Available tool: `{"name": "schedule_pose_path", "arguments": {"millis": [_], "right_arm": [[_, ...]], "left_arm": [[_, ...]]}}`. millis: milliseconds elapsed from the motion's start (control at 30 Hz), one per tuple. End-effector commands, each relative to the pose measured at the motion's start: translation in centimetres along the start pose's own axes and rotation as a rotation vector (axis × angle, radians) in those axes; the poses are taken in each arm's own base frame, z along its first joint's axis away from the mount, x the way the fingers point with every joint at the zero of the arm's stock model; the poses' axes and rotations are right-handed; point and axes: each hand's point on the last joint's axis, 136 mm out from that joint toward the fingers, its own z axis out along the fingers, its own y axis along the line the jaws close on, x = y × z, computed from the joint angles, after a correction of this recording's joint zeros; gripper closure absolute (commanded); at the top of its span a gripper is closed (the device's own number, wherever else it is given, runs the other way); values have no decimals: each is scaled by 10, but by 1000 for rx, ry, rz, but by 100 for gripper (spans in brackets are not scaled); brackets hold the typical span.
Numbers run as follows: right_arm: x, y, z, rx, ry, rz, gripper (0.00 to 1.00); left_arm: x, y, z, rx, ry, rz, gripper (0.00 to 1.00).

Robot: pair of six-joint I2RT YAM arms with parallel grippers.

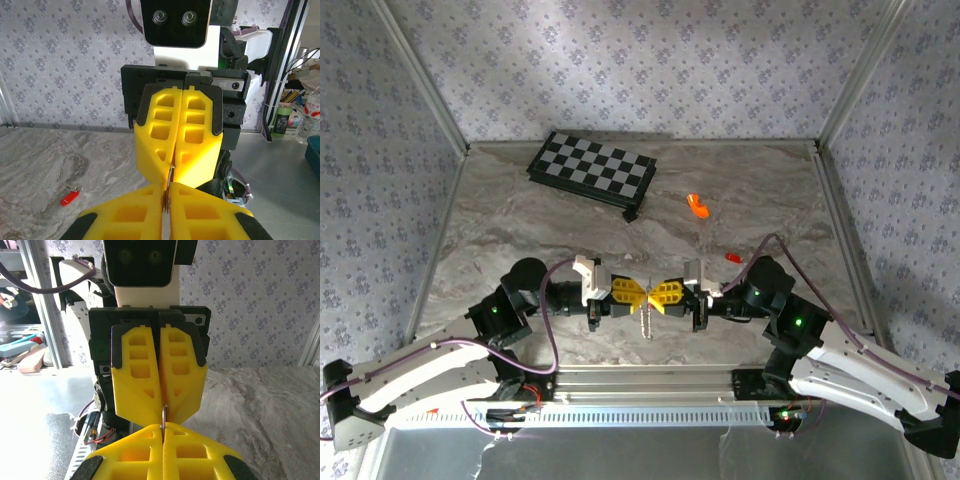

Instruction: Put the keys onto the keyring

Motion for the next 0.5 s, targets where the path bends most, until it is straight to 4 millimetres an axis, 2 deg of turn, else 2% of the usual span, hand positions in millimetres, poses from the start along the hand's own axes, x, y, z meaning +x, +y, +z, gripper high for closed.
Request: {"name": "schedule_pose_path", "arguments": {"millis": [0,133,267,467], "right_arm": [[-14,3,-1,-20,-63,-12,100],[-12,3,0,-21,-59,-8,100],[-11,2,0,-12,-61,-3,100],[-8,2,0,-16,-57,6,100]], "left_arm": [[-26,-9,-3,33,-74,30,87],[-29,-10,-4,36,-83,33,90],[-30,-11,-5,41,-86,32,99],[-33,-13,-7,45,-99,29,100]]}}
